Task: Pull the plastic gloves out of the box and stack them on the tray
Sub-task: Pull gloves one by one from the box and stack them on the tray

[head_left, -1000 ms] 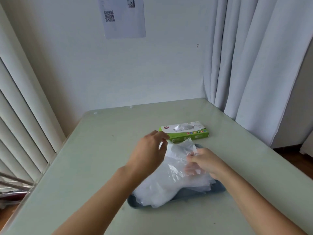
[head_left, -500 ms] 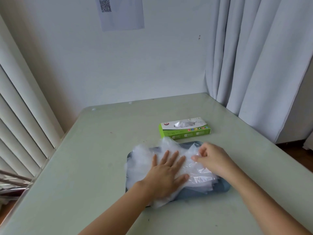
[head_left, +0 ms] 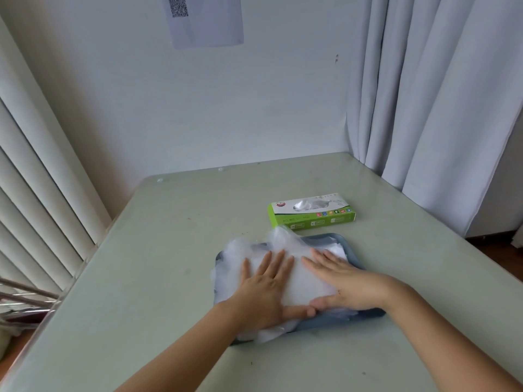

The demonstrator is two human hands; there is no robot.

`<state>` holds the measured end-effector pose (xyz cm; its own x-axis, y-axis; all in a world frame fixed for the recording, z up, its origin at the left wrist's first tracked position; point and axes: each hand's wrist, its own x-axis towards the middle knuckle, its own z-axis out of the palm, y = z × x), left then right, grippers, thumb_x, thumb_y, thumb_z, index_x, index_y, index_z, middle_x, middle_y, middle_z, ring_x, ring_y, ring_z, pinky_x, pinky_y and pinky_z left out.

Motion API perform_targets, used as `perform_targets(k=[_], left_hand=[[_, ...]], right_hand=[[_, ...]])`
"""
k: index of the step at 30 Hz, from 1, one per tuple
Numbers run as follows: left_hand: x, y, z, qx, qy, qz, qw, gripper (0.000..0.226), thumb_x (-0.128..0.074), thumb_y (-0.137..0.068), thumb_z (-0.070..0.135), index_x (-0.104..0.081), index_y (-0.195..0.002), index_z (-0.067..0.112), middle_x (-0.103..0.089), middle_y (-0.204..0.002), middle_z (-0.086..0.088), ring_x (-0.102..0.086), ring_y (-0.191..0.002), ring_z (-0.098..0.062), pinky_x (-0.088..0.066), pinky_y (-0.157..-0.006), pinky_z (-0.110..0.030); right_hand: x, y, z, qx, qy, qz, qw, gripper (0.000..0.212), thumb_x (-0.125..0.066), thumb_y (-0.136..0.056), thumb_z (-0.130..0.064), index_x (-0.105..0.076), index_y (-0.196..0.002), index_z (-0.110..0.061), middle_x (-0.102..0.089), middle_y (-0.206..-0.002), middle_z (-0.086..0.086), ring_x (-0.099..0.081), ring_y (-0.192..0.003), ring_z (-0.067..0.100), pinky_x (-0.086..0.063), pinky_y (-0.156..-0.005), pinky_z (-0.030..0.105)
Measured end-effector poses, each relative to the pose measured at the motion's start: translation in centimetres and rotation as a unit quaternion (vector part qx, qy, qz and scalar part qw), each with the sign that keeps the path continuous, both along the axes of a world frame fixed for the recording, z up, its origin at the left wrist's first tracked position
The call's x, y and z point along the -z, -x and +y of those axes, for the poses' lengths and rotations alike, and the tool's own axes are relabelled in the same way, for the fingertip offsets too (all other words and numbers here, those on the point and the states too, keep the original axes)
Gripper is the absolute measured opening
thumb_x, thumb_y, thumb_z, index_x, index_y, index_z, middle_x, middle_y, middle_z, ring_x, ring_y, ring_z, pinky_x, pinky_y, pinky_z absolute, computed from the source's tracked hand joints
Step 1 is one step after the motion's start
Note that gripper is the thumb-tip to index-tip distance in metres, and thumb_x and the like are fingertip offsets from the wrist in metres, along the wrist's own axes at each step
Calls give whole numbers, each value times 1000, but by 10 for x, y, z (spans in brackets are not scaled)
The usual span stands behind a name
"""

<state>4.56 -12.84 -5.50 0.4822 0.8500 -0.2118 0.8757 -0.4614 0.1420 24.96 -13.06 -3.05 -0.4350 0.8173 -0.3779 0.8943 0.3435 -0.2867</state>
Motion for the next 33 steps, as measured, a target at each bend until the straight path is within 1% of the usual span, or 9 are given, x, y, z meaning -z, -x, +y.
perform_targets(k=[7, 9, 11, 14, 17, 21, 26, 30, 33], left_hand=[[-20, 23, -3, -21, 55, 54, 997, 117, -50, -71, 81, 18, -150, 27, 24, -157, 2, 19, -145, -21, 6, -115, -56], [-37, 23, 2, -46, 74, 4, 996, 105, -55, -76, 73, -4, -153, 25, -2, -161, -1, -5, -148, -20, -9, -119, -44], [-56, 19, 17, -90, 40, -110, 989, 78, -57, -81, 64, -39, -143, 21, -42, -147, -2, -41, -133, -20, -32, -109, -31], [-77, 10, 49, -120, -80, -217, 965, 51, -61, -85, 54, -62, -120, 17, -65, -120, 1, -60, -108, -16, -46, -92, -28], [-85, -7, 85, -119, -89, -263, 953, 39, -64, -88, 38, -62, -119, 15, -65, -119, 0, -59, -111, -16, -42, -91, -24], [-76, -31, 127, -109, -56, -249, 961, 44, -64, -90, 30, -55, -130, 14, -59, -130, -4, -54, -118, -19, -37, -94, -22], [-59, -55, 148, -92, 13, -206, 974, 56, -60, -91, 32, -42, -142, 16, -48, -142, -5, -46, -128, -23, -36, -100, -29], [-48, -59, 159, -92, 36, -196, 976, 58, -60, -92, 28, -38, -145, 17, -46, -144, -5, -44, -130, -23, -33, -103, -28], [-43, -58, 167, -105, 20, -208, 972, 55, -61, -91, 28, -44, -142, 18, -48, -143, -4, -45, -129, -22, -34, -103, -26]], right_hand=[[-3, -7, -4, 52, 6, 30, 998, 97, -64, -80, -59, -1, -151, -39, 20, -158, -5, 21, -144, 14, -1, -119, 34], [-9, -8, -2, 76, -23, 73, 994, 87, -65, -79, -57, -21, -150, -34, -7, -160, -7, -5, -147, 10, -15, -115, 24], [-19, -7, 7, 125, -89, 140, 978, 68, -67, -81, -52, -44, -141, -28, -43, -144, -10, -41, -129, 5, -31, -94, 14], [-32, -10, 39, 212, -186, 215, 935, 35, -70, -85, -36, -67, -115, -20, -65, -121, -5, -57, -106, 6, -39, -83, 18], [-37, -16, 86, 284, -241, 215, 903, 12, -68, -84, -25, -74, -88, -16, -72, -100, 2, -64, -97, 18, -45, -81, 27], [-32, -12, 132, 337, -220, 188, 896, 45, -67, -82, -42, -53, -54, -9, -51, -55, 8, -49, -59, 29, -33, -52, 30], [-4, -6, 161, 377, -199, 168, 889, 68, -65, -63, -72, -65, -80, -6, -59, -76, 11, -57, -74, 27, -35, -58, 27], [-3, -12, 168, 389, -185, 183, 884, 26, -74, -77, -31, -72, -82, -5, -67, -77, 8, -65, -78, 28, -41, -58, 25], [-11, -21, 173, 359, -172, 205, 894, 15, -77, -74, -19, -78, -84, -8, -73, -84, 8, -68, -84, 23, -48, -65, 24]])
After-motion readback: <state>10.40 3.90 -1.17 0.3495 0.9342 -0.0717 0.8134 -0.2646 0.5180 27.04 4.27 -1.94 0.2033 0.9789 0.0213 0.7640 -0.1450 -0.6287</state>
